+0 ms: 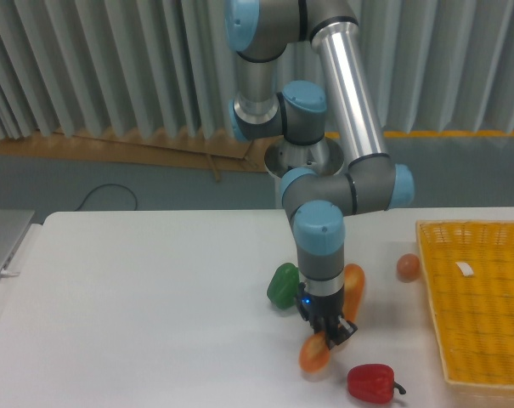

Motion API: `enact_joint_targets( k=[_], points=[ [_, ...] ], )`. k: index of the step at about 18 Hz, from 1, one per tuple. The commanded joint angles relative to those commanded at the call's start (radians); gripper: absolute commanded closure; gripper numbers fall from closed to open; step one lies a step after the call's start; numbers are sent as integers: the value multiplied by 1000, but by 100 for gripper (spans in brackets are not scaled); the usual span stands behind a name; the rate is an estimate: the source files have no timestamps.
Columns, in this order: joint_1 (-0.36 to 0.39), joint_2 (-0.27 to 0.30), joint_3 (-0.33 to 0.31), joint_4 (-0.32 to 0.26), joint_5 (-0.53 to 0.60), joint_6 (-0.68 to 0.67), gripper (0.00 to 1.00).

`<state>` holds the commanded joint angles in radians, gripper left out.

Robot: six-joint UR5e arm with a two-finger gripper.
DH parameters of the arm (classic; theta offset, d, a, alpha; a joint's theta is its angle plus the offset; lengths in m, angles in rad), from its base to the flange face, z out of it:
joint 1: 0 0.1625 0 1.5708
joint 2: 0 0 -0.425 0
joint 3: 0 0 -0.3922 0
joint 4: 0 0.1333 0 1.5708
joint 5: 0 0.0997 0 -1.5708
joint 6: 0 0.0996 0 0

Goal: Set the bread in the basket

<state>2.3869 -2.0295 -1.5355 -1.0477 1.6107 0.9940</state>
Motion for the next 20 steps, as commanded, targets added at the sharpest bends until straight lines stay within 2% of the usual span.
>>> enact_joint_targets(
  k=[4,11,16,20],
  points=[
    [6,32,3,-5,6,-2,63],
    [61,118,0,-110,-5,0,63],
    [90,147,17,-144,-8,11,63],
    [172,155,38,-155,-37,41,63]
  ],
)
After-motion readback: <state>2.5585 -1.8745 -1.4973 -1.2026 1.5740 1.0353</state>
